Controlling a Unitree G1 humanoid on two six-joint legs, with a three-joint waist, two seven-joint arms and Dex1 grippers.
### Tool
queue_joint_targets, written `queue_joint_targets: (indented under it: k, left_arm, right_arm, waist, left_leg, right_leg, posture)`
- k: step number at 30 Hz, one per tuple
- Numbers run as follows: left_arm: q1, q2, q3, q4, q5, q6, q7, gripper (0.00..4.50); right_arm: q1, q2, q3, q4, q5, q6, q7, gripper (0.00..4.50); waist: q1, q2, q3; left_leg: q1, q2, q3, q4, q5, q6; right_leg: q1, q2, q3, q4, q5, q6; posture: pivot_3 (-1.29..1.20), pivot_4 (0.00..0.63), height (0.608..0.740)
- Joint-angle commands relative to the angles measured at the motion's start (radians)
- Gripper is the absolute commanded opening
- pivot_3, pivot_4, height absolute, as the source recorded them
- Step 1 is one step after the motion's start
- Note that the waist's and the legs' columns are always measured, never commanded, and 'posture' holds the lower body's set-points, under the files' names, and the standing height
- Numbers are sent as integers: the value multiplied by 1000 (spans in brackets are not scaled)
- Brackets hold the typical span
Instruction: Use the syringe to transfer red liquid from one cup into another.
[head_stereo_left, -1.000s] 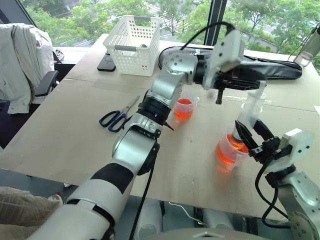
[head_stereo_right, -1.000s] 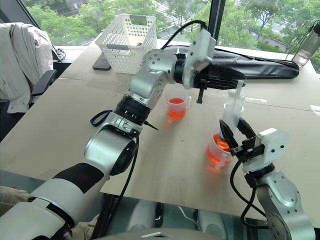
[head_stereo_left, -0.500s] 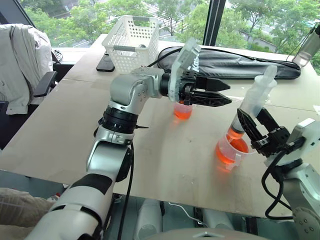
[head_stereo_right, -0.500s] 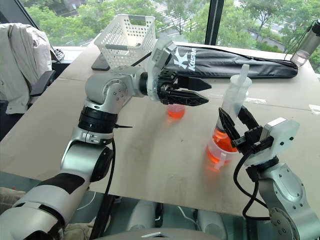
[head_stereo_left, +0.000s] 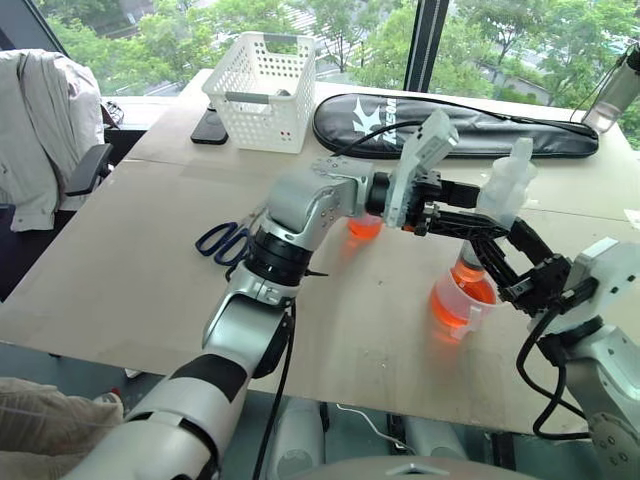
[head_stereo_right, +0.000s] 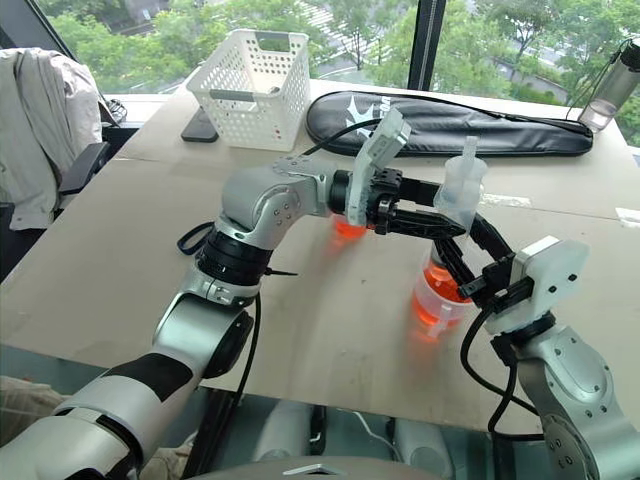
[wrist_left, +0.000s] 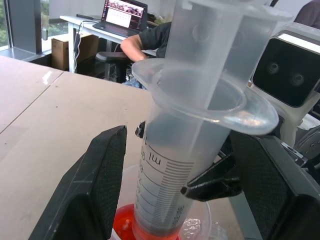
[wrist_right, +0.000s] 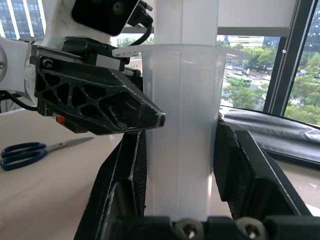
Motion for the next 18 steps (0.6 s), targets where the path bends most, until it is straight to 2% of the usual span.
queue_joint_targets:
  k: [1, 3, 4, 5, 10, 14, 16, 18]
  left_arm:
    - [-4, -13, -4, -8, 7, -25, 9, 2787]
    - [9, -12, -14, -10, 21, -41, 12, 2307]
    - [16, -10, -18, -13, 26, -48, 11, 1838]
    - [21, -9, -21, -16, 29, -55, 12, 1597]
    - [24, -26, 28, -20, 0, -65, 32, 1588]
    - [26, -23, 57, -23, -23, -51, 40, 1588]
    - [30, -24, 67, -19, -34, -41, 49, 1588]
    - [33, -25, 77, -18, -50, -32, 57, 1588]
  right_arm:
    - [-2, -1, 4, -44, -9, -18, 7, 1437]
    - [-5, 4, 4, -43, -10, -19, 4, 1437]
    - [-7, 6, 2, -42, -11, -19, 3, 1436]
    - [-9, 7, 0, -42, -12, -18, 0, 1436]
    - [-4, -39, -13, -57, -56, 99, -53, 1437]
    - [-24, -91, -136, -74, 132, 187, -47, 1437]
    - [-20, -134, -199, -83, 180, 201, -23, 2457]
    - [6, -183, -240, -95, 210, 219, 5, 3140]
  waist:
    - [0, 0, 0]
    - [0, 0, 0]
    - [0, 0, 0]
    - [0, 0, 0]
    - [0, 0, 0]
    - [1, 0, 0]
    - [4, 0, 0]
    - [3, 0, 0]
  left_leg:
    - [0, 0, 0, 0, 0, 0]
    - [0, 0, 0, 0, 0, 0]
    - [0, 0, 0, 0, 0, 0]
    - [0, 0, 0, 0, 0, 0]
    - [0, 0, 0, 0, 0, 0]
    - [0, 0, 0, 0, 0, 0]
    - [0, 0, 0, 0, 0, 0]
    - [0, 0, 0, 0, 0, 0]
  right_leg:
    - [0, 0, 0, 0, 0, 0]
    - [0, 0, 0, 0, 0, 0]
    - [0, 0, 0, 0, 0, 0]
    - [0, 0, 0, 0, 0, 0]
    - [0, 0, 0, 0, 0, 0]
    - [0, 0, 0, 0, 0, 0]
    - [0, 0, 0, 0, 1, -1]
    - [0, 0, 0, -1, 1, -2]
  posture:
    - [0, 150, 724]
    - [0, 150, 724]
    - [0, 150, 724]
    - [0, 150, 724]
    - [0, 150, 724]
    - [0, 150, 724]
    - [0, 150, 724]
    - [0, 150, 724]
